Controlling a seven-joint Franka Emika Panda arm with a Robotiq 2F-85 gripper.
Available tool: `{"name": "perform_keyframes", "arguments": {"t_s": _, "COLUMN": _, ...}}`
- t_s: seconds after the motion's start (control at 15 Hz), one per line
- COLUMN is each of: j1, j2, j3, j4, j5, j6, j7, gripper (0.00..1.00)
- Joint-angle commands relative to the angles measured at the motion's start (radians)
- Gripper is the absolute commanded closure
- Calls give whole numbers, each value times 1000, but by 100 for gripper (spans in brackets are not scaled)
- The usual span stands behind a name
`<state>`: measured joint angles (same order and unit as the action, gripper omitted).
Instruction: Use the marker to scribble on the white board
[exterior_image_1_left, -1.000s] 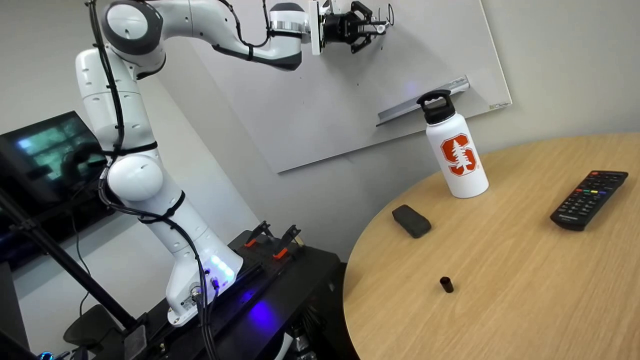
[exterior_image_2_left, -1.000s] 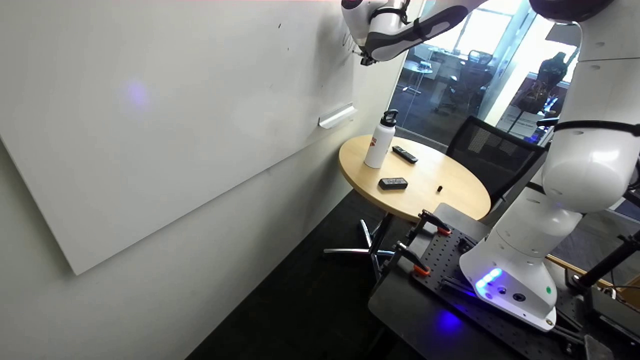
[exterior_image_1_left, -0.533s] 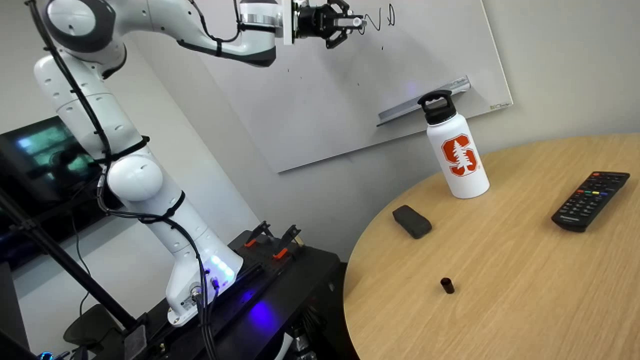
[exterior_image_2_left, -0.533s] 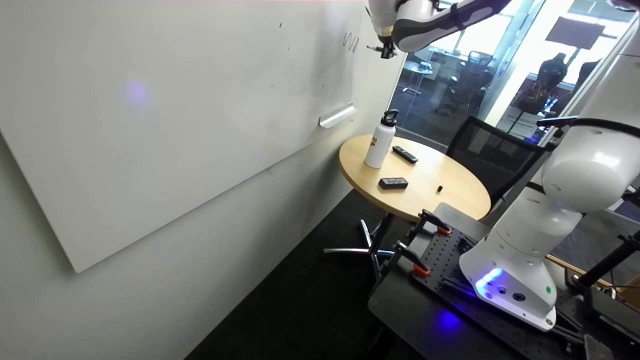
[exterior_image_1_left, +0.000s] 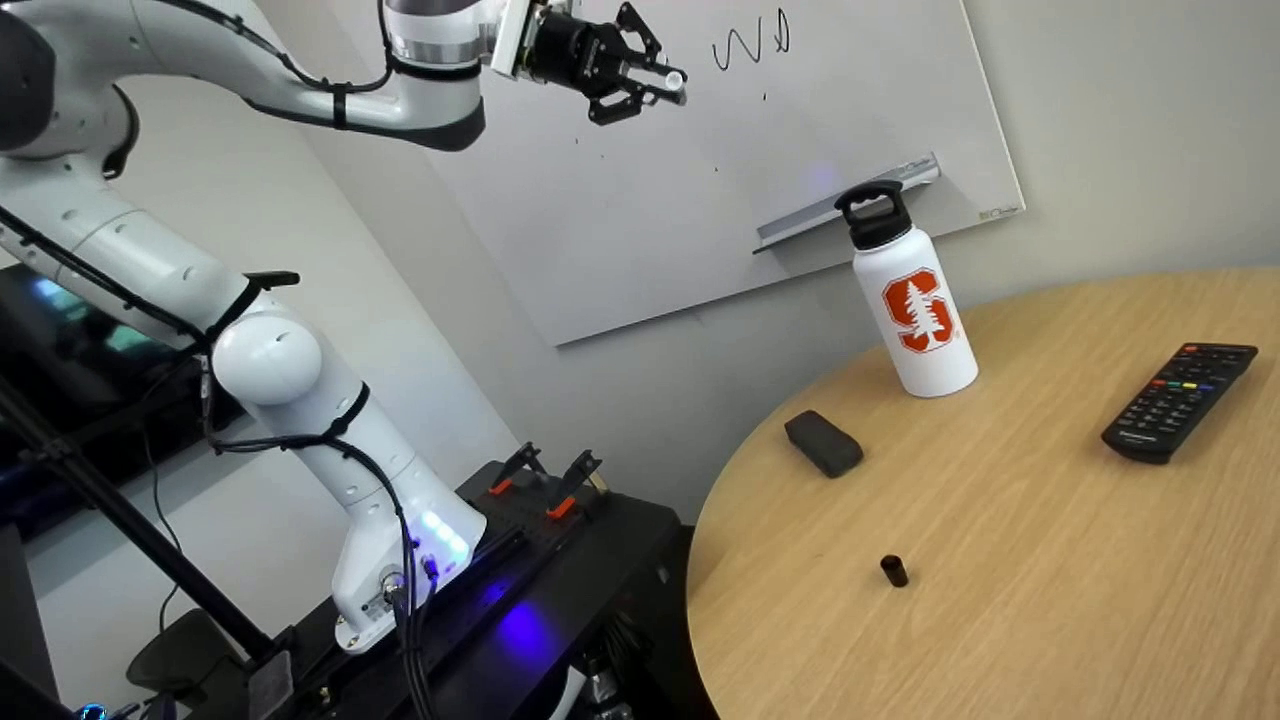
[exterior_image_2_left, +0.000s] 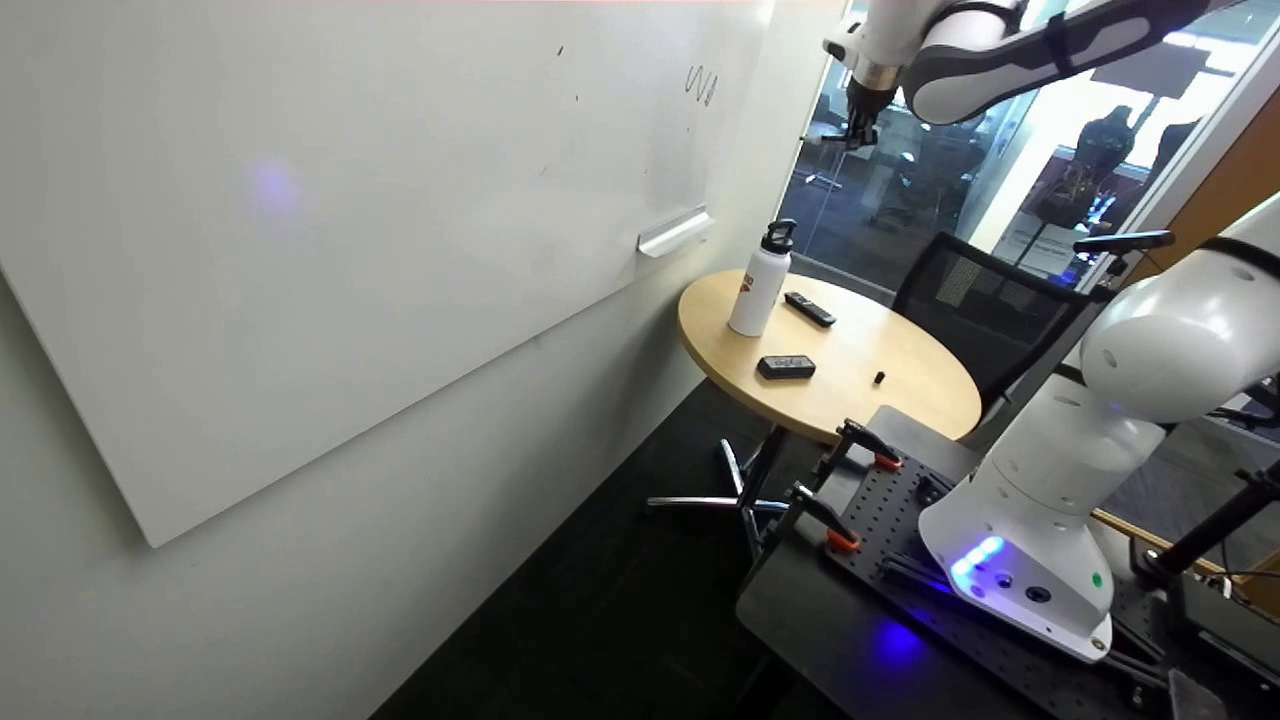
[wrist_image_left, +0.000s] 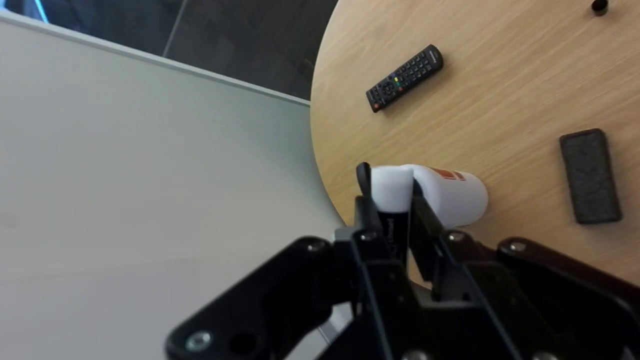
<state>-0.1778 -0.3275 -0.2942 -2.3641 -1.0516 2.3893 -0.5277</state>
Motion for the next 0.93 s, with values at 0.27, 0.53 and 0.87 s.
{"name": "perform_keyframes", "arguments": {"t_s": 0.27, "j1": -13, "j2": -100, "j3": -62, "j4": -84, "j5": 81, "j6": 125, "j7": -209, "gripper": 80}}
{"name": "perform_keyframes", "arguments": {"t_s": 0.53, "j1": -28, "j2": -100, "j3": -73, "j4": -106, "j5": 54, "j6": 128, "j7": -213, "gripper": 95}}
{"name": "perform_keyframes", "arguments": {"t_s": 0.87, "j1": -61, "j2": -90, "j3": -234, "j4": -195, "j5": 124, "j6": 237, "j7": -429, "gripper": 95}}
